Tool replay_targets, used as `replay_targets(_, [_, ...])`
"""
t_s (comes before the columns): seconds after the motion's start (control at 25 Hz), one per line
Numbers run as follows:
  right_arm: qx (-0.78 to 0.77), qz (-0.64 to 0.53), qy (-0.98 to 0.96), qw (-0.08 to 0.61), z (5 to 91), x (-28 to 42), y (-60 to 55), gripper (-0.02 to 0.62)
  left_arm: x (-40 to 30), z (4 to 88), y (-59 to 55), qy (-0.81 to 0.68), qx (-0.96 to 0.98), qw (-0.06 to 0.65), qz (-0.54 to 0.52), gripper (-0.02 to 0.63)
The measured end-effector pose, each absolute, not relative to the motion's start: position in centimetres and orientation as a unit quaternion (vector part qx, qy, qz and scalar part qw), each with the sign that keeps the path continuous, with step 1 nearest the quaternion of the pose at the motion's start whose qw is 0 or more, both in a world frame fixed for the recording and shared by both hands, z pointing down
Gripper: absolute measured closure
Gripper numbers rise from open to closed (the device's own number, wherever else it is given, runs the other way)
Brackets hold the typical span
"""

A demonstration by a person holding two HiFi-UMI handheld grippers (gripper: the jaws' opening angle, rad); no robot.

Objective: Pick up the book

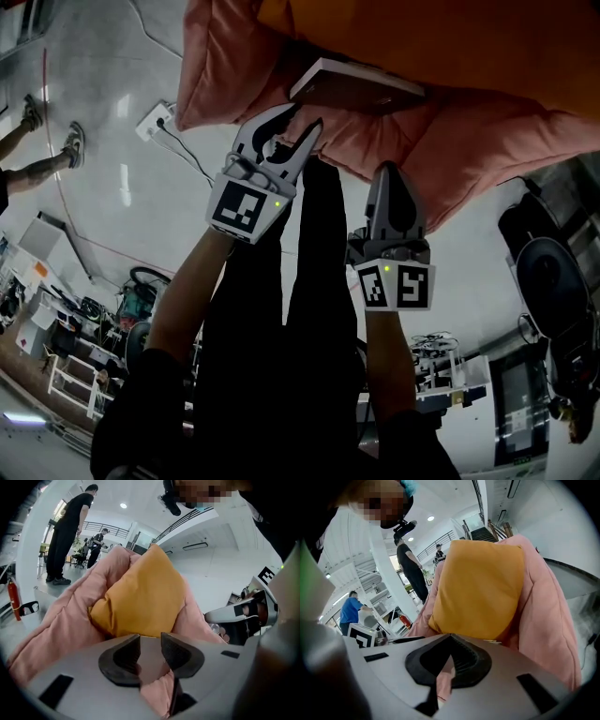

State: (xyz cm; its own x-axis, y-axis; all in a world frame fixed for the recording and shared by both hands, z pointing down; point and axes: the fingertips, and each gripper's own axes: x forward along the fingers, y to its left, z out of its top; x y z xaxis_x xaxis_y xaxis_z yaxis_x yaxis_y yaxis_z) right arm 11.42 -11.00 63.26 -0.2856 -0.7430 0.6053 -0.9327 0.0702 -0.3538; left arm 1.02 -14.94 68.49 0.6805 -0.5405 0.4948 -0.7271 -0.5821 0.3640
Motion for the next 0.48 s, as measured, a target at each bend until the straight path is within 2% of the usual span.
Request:
replay_targets(0.32, [0.574,0.369,-0.716,0.143,65.5,11.5,-10.8,0.594,1.3,71.6,-15.8,-0.372,0.863,0.291,0.179,0.409])
replay_targets(0.48, [0.57,0.37,-0.72,0.142,66.2,11.3,-11.4,0.594,1.4,73.0,-16.6,-0.378,0.857,0.297,0.187,0.393])
